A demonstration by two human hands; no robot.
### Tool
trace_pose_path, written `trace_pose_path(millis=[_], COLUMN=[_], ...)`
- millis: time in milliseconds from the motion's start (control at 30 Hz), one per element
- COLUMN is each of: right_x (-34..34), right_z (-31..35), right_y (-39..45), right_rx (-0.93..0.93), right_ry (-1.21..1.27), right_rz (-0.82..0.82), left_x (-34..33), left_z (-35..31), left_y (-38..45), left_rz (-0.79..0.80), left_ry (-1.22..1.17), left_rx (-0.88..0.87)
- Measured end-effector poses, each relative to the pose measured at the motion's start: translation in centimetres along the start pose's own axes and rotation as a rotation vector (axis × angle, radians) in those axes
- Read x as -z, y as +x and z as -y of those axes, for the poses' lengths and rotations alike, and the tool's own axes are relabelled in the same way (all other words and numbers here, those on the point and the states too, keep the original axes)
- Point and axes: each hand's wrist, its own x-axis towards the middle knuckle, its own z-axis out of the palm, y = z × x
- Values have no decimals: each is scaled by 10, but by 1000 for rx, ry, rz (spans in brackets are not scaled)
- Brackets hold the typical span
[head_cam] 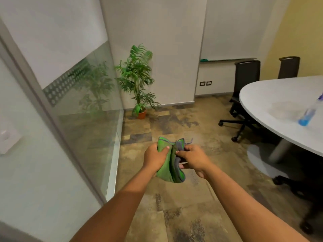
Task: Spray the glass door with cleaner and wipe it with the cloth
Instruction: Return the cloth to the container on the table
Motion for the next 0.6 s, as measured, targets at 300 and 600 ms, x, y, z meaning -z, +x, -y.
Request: trace_pose_path(millis=[300,600], right_x=[62,155], right_z=[11,35], right_y=[75,148], right_rx=[-25,-50], right_ry=[238,257], right_rz=[-9,-91], left_x=[-74,-158], left_z=[-38,-100], left_y=[70,134], left_rz=[126,399], left_ry=[-32,-206], left_rx=[-41,-91])
